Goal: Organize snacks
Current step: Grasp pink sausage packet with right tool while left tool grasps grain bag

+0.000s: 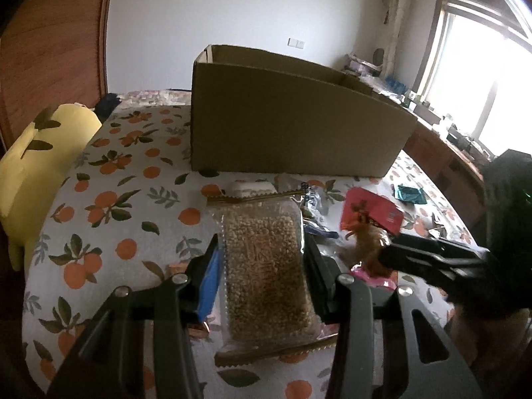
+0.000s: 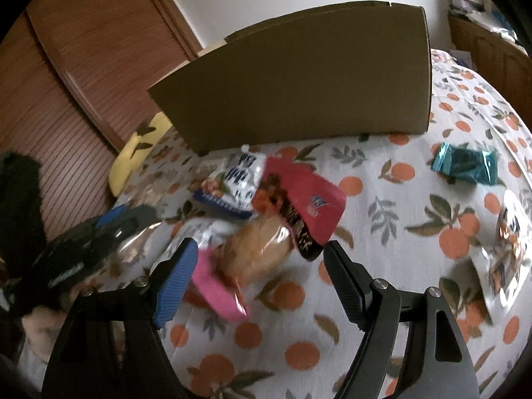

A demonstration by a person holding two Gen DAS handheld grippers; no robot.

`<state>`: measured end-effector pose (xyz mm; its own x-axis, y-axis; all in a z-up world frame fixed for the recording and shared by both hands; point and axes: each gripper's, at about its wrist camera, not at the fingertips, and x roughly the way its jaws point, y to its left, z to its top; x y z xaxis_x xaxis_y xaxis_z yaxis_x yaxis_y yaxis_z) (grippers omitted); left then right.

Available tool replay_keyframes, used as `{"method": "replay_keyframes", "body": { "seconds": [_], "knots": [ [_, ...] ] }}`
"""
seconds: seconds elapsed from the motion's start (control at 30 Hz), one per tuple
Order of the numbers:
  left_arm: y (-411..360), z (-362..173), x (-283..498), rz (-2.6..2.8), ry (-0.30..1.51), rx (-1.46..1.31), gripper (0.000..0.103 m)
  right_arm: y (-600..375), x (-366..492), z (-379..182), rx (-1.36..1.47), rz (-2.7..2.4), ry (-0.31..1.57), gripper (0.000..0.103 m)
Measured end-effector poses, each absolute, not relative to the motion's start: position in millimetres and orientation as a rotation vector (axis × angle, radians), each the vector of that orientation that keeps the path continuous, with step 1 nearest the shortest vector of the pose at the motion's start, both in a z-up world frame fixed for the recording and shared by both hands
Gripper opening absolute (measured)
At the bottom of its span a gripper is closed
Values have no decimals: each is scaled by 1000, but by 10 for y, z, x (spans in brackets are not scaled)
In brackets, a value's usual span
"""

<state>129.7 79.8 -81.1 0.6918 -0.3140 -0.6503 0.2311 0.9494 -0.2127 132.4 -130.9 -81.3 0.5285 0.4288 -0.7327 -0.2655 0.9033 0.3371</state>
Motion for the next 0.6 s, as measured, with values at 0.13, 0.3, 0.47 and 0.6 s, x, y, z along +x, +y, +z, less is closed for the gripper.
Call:
{"method": "replay_keyframes", "body": {
  "seconds": [0.13,0.3,0.47,0.6],
  "knots": [
    [797,-794,1270,-307,740,-121,45,-1222,1428,-852,144,390,951,73],
    [799,-790,1241,-307,735,-130,45,-1099,1480,-917,66,363,949,72],
    [763,-785,1197,-307,730,-118,45,-949,1463,-966,-51,338,924,68],
    [734,-774,1178,-307,725,-113,45,-933,1400,-990,-106,318,904,60]
  ]
}}
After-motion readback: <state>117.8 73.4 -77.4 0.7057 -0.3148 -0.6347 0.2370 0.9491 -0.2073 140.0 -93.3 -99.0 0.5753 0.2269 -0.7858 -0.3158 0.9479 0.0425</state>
